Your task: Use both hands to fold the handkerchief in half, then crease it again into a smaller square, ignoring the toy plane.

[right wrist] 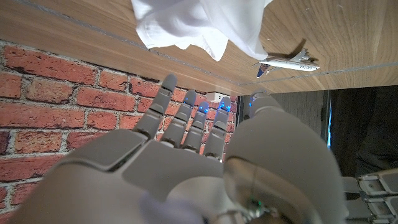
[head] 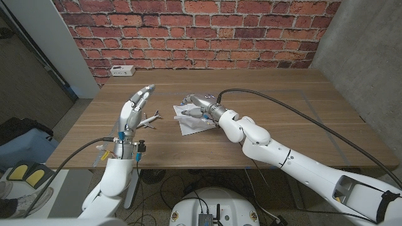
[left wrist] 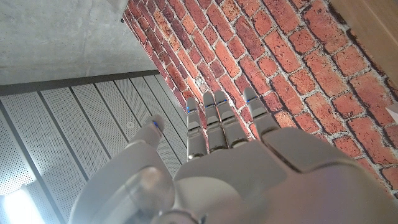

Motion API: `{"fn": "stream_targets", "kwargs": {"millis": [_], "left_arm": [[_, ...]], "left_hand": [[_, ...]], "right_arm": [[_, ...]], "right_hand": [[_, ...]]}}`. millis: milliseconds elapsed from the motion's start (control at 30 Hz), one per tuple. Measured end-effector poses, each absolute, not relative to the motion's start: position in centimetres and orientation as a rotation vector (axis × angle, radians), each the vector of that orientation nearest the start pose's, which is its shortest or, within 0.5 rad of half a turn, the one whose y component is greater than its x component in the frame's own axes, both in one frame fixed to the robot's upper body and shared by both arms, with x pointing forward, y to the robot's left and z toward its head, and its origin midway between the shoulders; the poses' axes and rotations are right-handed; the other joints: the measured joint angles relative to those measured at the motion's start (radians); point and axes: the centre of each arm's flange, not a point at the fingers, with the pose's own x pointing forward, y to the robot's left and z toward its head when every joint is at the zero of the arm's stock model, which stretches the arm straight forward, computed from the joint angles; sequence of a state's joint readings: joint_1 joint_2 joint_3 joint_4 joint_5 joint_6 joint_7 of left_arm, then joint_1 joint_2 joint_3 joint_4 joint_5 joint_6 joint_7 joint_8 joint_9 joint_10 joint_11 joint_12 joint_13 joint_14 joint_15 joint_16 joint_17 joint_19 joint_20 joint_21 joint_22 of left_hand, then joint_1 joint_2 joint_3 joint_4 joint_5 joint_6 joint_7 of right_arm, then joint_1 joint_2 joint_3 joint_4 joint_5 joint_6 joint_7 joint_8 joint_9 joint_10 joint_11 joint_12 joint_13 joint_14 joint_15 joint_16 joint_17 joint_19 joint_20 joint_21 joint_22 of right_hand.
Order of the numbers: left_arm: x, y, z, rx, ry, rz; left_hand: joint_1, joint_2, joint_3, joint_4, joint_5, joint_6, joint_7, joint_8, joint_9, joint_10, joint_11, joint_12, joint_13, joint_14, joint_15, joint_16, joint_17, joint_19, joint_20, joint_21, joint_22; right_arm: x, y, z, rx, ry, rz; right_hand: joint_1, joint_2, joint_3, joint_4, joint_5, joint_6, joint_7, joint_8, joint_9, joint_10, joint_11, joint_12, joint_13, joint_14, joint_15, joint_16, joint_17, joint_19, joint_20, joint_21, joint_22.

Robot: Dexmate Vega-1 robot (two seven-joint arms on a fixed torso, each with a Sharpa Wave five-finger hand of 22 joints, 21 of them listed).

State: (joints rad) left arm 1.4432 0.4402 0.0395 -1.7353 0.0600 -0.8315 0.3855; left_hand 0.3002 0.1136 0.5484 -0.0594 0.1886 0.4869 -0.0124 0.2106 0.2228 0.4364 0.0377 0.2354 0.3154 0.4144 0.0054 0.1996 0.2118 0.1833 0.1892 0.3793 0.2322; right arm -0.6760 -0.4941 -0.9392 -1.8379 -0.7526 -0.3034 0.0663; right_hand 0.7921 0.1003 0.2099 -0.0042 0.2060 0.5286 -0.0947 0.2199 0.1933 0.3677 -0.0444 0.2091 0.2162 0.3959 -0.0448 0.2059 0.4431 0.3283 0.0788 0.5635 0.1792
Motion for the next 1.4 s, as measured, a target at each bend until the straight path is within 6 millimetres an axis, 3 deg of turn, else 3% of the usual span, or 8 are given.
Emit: {"fn": "stream_targets", "kwargs": {"millis": [367,967,1400], "left_arm": [[44.3,30.3,-9.0,0.201,-1.170,0.081],[43.9,30.5,-9.3,0.192,-1.168,0.080],[43.7,30.6,-9.4,0.190,-1.166,0.078]], "left_hand": [[-0.003,-0.003,0.000,0.000,0.000,-0.004,0.004,-0.004,-0.004,0.000,0.000,0.000,-0.005,0.000,0.000,0.000,0.000,0.000,0.000,0.000,0.000],[-0.013,-0.003,-0.004,-0.004,0.000,-0.003,0.003,-0.003,-0.009,0.000,0.000,0.000,-0.005,0.000,0.000,0.001,0.000,-0.005,0.005,0.000,0.000],[-0.019,-0.008,-0.004,-0.004,0.000,-0.003,0.003,-0.003,-0.014,0.000,0.000,0.000,-0.004,0.000,0.000,0.005,0.000,-0.005,0.005,0.000,0.000]], "right_arm": [[55.2,1.0,-2.2,-1.465,-0.805,0.289],[55.8,2.4,-2.8,-1.505,-0.801,0.313],[56.4,3.3,-3.3,-1.556,-0.802,0.308]], "right_hand": [[0.000,0.000,0.000,0.000,0.000,0.000,0.000,0.000,0.000,0.000,0.000,0.000,0.000,-0.004,0.004,0.000,0.000,-0.002,0.002,-0.006,0.000],[0.000,0.000,0.006,-0.030,0.000,0.009,0.009,0.000,0.000,0.006,0.005,0.000,0.000,-0.003,0.004,0.008,-0.003,-0.002,0.002,-0.006,0.000],[0.019,0.008,0.009,-0.041,0.000,0.018,0.011,0.000,0.000,0.020,0.002,0.000,0.005,-0.001,0.001,0.013,-0.007,0.004,-0.004,-0.006,0.000]]}}
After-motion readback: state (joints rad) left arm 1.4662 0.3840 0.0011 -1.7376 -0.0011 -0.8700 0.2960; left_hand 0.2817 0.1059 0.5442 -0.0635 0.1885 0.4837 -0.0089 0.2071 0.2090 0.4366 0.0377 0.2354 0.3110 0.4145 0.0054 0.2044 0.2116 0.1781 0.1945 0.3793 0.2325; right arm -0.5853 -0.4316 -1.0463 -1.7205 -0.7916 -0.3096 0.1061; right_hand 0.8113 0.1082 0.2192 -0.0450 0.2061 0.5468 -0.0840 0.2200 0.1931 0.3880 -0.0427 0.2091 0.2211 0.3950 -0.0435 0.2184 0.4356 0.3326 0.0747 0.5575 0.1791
